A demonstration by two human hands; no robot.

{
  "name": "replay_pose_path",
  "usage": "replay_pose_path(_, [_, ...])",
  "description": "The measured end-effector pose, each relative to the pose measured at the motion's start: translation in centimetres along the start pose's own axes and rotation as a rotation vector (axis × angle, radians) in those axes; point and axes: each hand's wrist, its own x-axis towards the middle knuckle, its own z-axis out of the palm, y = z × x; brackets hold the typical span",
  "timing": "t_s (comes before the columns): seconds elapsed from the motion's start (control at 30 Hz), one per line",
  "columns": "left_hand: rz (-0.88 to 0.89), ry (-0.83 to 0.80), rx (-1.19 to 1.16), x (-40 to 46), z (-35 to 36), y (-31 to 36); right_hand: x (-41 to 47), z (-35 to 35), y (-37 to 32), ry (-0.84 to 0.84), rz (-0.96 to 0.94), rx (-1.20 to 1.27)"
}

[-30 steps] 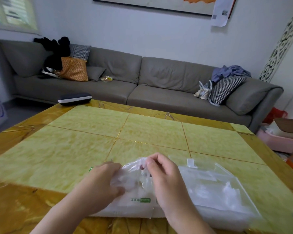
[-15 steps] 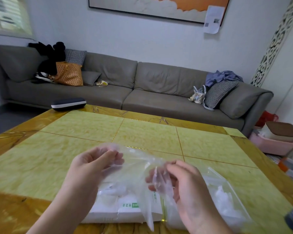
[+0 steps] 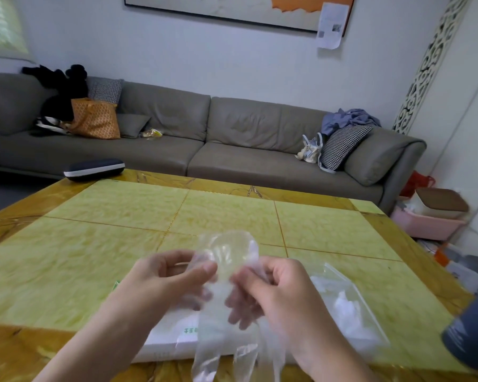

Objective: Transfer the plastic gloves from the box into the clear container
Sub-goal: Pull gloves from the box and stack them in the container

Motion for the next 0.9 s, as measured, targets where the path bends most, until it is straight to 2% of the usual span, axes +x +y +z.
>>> replay_pose_path(0.07, [-0.059,-0.042,-0.024,0.1,0.1,-0.4,-0.1,-0.2,0.2,0.038,0.057,0.111])
replay_pose_path(0.2, [-0.02,0.051,-0.063,0.2,0.5,-0.6,0.2,-1.5,0.1,0.052,0.111,0.194])
replay_pose_path(0.27, [0.003,-0.012,0.028,0.0,0.5,-0.3,0.2,-3.0,-0.6,-0.001,0.076,0.111])
replay_pose_path(0.37, [-0.021,-0.194,0.2,-0.4,0.9,0.1,0.1,-4.7,-0.8,-0.176,0.093,-0.09])
replay_pose_path(0.43, [-0.03,-0.21,0.253,-0.5,1.3,0.3,0.3,-5.4,-0.4,-0.203,0.097,-0.166])
replay_pose_path(0.47, [-0.017,-0.146,0.246,-0.4,1.4,0.2,0.4,-5.9,-0.3,-0.169,0.086,-0.182])
replay_pose_path(0.53, [0.055,0.093,0.189,-0.1,1.5,-0.1,0.5,-7.2,-0.2,-0.021,0.054,-0.139])
replay_pose_path(0.6, [0.242,0.371,0.241,-0.5,2.2,0.6,0.5,-9.0,0.1,0.187,0.029,-0.049])
replay_pose_path(0.63, [0.377,0.424,0.31,-1.0,2.9,1.4,0.7,-9.8,0.5,0.288,0.022,-0.026])
replay_pose_path(0.67, [0.517,0.402,0.386,-1.5,4.3,2.5,0.7,-10.7,1.0,0.379,0.018,-0.022])
replay_pose_path(0.73, [0.708,0.216,0.564,-1.6,7.8,4.0,1.0,-11.8,2.3,0.472,0.028,-0.016])
replay_pose_path(0.8, [0.668,-0.02,0.787,-0.3,11.8,3.6,1.1,-12.3,3.3,0.474,0.069,0.001])
replay_pose_path(0.9, [0.432,-0.176,1.122,2.9,15.5,-0.6,1.0,-13.2,4.5,0.459,0.134,-0.104])
